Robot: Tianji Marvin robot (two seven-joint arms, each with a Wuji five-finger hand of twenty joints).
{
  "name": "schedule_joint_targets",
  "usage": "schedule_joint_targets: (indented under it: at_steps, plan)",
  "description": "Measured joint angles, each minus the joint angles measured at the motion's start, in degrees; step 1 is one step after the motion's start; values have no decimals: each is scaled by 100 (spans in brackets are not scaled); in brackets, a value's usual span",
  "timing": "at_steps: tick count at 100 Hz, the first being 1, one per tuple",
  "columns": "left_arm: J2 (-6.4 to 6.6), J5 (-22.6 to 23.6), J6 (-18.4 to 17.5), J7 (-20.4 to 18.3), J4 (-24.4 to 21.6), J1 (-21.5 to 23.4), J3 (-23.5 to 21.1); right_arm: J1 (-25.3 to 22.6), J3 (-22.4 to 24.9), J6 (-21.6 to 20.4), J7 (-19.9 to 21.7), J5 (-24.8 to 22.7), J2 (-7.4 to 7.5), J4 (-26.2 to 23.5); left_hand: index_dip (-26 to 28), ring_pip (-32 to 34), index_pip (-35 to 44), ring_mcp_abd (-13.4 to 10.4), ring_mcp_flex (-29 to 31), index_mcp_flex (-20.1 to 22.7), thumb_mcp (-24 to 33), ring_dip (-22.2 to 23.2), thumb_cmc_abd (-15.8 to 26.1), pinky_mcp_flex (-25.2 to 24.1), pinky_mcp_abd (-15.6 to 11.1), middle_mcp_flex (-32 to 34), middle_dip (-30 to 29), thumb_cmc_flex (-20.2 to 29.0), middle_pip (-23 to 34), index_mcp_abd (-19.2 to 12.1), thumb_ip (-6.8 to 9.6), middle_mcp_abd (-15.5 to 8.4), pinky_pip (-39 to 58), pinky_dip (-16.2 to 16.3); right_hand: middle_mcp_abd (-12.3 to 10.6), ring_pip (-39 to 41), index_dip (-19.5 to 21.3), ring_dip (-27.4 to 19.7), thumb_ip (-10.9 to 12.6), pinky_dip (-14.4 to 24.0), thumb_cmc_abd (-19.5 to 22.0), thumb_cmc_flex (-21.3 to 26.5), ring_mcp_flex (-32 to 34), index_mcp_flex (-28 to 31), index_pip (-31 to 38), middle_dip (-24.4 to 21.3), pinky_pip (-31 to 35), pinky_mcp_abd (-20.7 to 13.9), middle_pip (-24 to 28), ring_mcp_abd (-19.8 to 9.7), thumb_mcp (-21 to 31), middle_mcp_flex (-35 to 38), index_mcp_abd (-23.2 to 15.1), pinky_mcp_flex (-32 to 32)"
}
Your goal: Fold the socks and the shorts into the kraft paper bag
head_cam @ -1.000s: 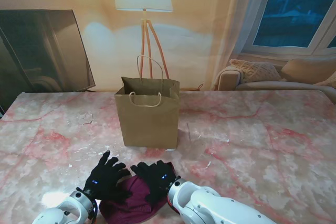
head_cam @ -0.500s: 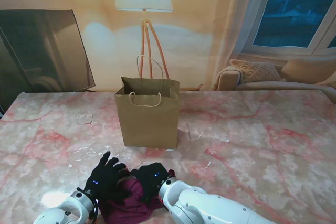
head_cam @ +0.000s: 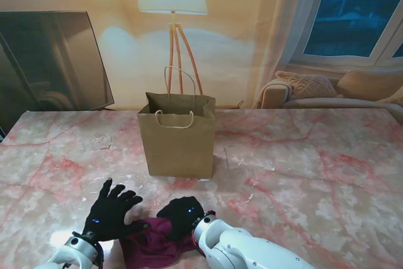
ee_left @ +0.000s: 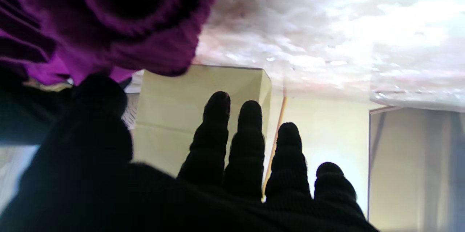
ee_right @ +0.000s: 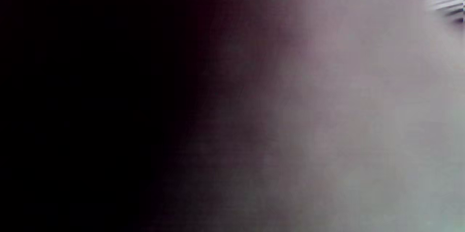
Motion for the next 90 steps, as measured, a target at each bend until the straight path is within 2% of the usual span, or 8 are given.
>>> schedule_joint_targets:
  at_steps: [6, 9, 15, 23, 27, 33, 59, 90]
  plan:
    - [-2, 149, 151, 27, -136, 132, -98, -159, 189, -248, -122, 259, -8, 52, 0, -1, 0, 0, 0, 0, -118, 0, 157, -12, 6, 0, 0, 3, 0, 0, 0, 0, 71, 20, 3, 456, 0, -62, 1, -93, -159, 123, 57, 120, 71, -150, 128, -44, 125, 0, 24, 292, 76, 139]
    - [-2, 226, 238, 33, -166, 168, -128, -218, 266, -309, -123, 353, -8, 51, 0, -5, 0, 1, 0, 0, -241, -8, 214, -20, 13, 0, 0, 8, 0, 0, 0, 0, 163, 149, 3, 657, -1, -79, 1, -121, -192, 176, 60, 135, 75, -210, 186, -53, 168, 0, 24, 364, 78, 155]
    - [-5, 240, 330, 32, -177, 207, -195, -335, 420, -364, -123, 392, -8, 31, 0, -72, -42, 6, 21, 0, -410, -142, 276, -98, 98, 0, -28, 105, 0, 0, 0, 0, 497, 711, 22, 912, -157, -137, 1, -180, -271, 190, 102, 221, 84, -275, 227, -55, 142, 0, 17, 484, 78, 197]
    - [-18, 55, 359, 1, -176, 241, -294, -558, 727, -420, 0, 385, 11, -117, -1, -224, -52, 214, 190, 0, -546, -453, 350, -87, 377, -125, -148, 232, -81, 1, 0, 31, 1024, 1667, 145, 1002, -446, -166, 1, -302, -355, 471, 102, 290, 195, -284, 230, -55, -41, 45, 6, 537, 79, 201]
    - [-23, -87, 371, -17, -169, 248, -329, -701, 920, -447, 131, 398, 41, -260, -1, -232, -53, 288, 256, 0, -601, -571, 454, 93, 585, -125, -166, 237, -89, 1, 0, 35, 1241, 1917, 164, 1030, -572, -197, 1, -354, -408, 566, 102, 290, 294, -289, 230, -55, -106, 54, 6, 558, 79, 202]
    - [-34, -228, 395, -37, -153, 253, -369, -896, 1147, -460, 267, 412, 110, -506, 0, -235, -54, 323, 330, 0, -601, -692, 492, 298, 829, -125, -225, 239, -95, 1, 0, 72, 1530, 2110, 173, 1034, -665, -200, 1, -393, -424, 676, 102, 369, 346, -281, 232, -55, -162, 56, 6, 592, 79, 202]
    - [-52, -194, 481, 30, -47, 243, -429, -1597, 2103, -508, 487, 430, 278, -1630, 0, -236, -56, 329, 460, 0, -695, -772, 589, 46, 911, -125, -280, 243, -100, -2, 0, 80, 1951, 2126, 210, 1034, -722, -201, 1, -453, -500, 795, 102, 501, 357, -204, 232, -55, -205, 57, 6, 594, 75, 202]
    - [-55, -220, 481, 139, 42, 170, -391, -1803, 2611, -300, 543, 628, 287, -2555, -1, -236, -56, 329, 460, 0, -697, -801, 641, -11, 829, -125, -282, 243, -100, -5, 0, 80, 2017, 2000, 215, 1035, -722, -201, 1, -454, -500, 804, 103, 503, 359, -147, 232, -55, -306, 57, 6, 646, 74, 202]
